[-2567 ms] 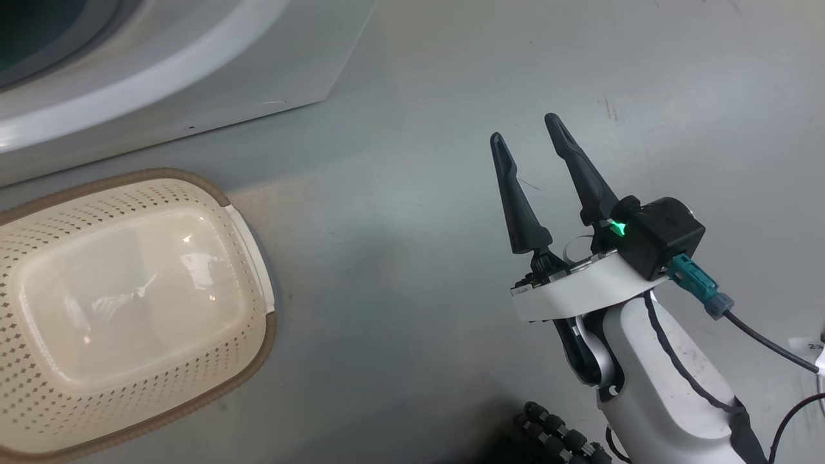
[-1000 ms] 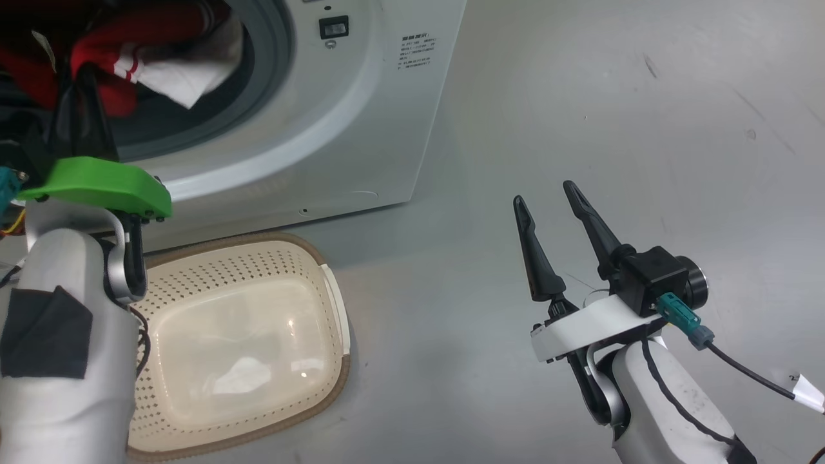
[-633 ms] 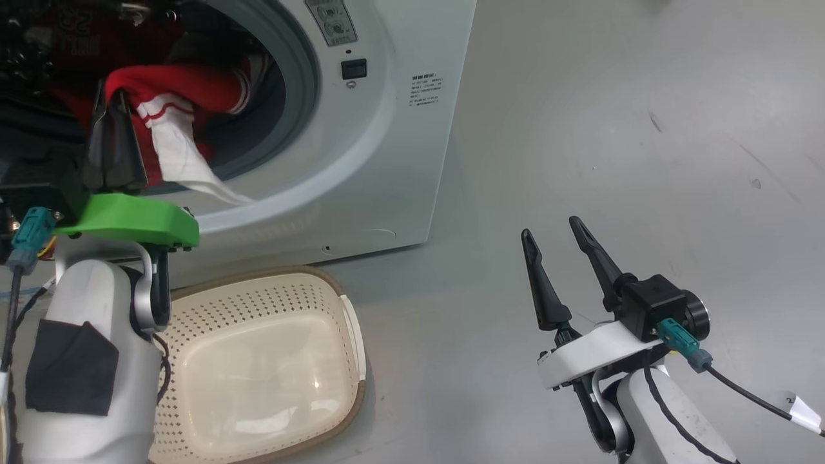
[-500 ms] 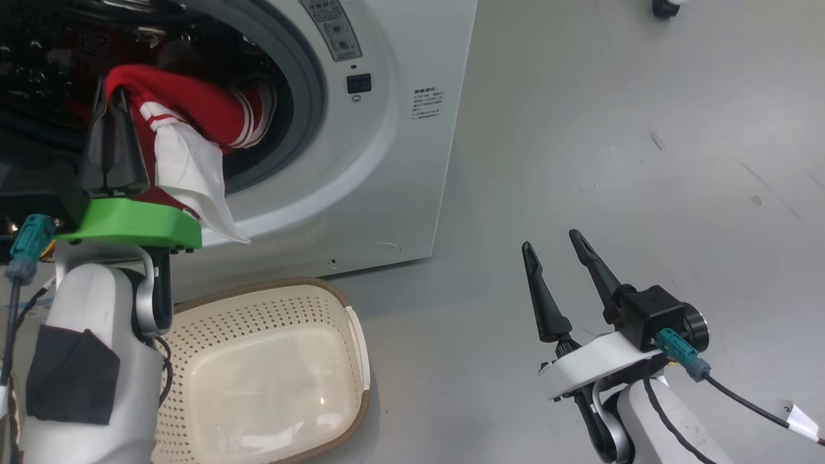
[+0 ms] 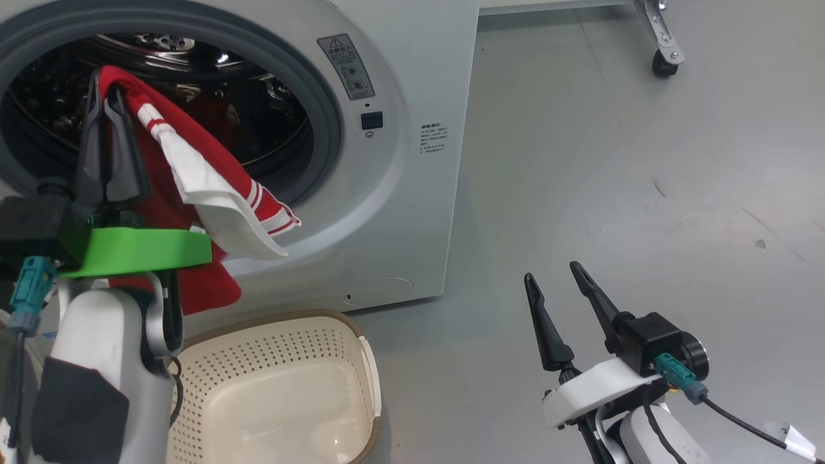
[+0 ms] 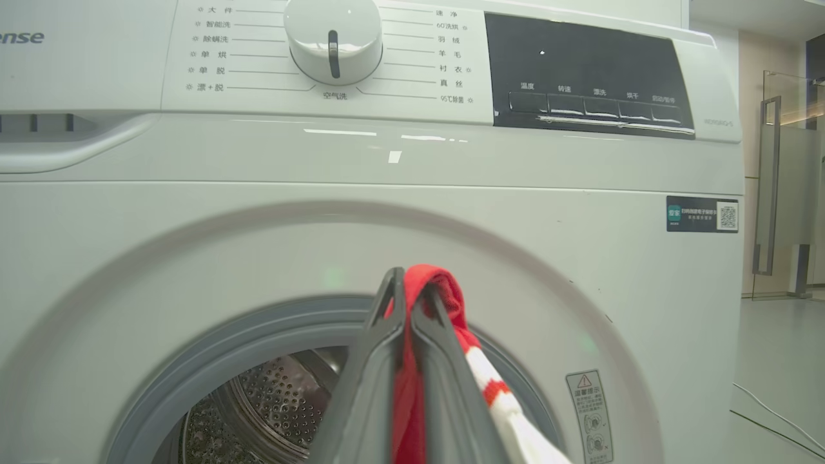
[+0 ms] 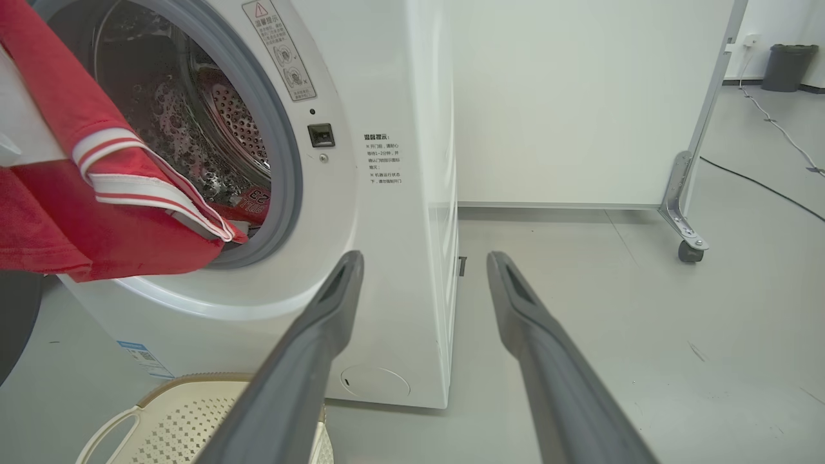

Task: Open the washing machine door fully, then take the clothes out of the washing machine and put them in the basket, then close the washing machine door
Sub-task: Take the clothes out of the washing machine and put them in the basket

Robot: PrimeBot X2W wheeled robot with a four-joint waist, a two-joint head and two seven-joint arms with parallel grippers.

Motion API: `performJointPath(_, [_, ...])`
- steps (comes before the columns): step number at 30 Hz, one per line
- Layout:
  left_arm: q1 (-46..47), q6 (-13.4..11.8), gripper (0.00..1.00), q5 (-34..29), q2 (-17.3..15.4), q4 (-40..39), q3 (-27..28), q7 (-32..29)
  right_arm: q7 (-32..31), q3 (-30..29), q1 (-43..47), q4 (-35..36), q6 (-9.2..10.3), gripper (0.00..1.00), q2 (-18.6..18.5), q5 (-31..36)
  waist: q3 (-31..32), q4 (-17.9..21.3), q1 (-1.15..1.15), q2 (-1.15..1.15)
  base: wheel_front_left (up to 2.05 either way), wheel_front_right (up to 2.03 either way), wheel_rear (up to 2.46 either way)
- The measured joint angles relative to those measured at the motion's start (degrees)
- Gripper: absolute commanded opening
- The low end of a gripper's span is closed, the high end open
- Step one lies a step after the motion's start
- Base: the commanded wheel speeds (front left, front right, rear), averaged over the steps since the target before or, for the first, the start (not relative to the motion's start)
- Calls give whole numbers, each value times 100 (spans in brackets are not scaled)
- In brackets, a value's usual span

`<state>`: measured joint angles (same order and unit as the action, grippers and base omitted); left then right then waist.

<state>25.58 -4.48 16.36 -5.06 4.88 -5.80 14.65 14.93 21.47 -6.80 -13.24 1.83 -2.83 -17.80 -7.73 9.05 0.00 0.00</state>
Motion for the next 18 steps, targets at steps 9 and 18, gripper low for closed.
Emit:
performJointPath(9, [-485, -62, 0, -69, 38, -358, -101, -57, 0, -51, 75, 34, -22, 100, 0, 32, 85, -67, 0, 0, 0, 0, 0])
performJointPath(18, [-1181, -105, 0, 127, 148, -145, -276, -568, 0, 15, 122, 170, -75, 100, 0, 35, -68, -102, 0, 0, 0, 0, 0])
